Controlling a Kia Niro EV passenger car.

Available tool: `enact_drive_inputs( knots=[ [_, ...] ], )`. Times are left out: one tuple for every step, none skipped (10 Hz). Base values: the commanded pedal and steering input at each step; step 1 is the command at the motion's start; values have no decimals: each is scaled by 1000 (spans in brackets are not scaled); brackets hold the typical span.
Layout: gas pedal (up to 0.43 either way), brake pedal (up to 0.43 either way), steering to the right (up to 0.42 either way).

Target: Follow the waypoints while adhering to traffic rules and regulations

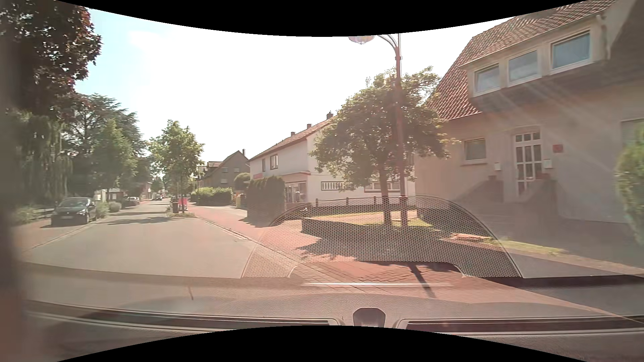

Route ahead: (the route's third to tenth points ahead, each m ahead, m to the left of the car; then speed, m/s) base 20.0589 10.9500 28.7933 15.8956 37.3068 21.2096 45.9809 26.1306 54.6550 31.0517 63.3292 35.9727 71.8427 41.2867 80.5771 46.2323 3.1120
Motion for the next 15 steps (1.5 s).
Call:
enact_drive_inputs(
  knots=[
    [67, 6, -594],
    [79, 6, -564],
    [110, 6, -532],
    [118, 6, -497],
    [118, 6, -465],
    [118, 6, -428],
    [118, 6, -392],
    [118, 6, -359],
    [118, 6, -318],
    [118, 6, -279],
    [110, 6, -252],
    [110, 6, -216],
    [110, 6, -184],
    [110, 6, -154],
    [87, 6, -133]
  ],
)
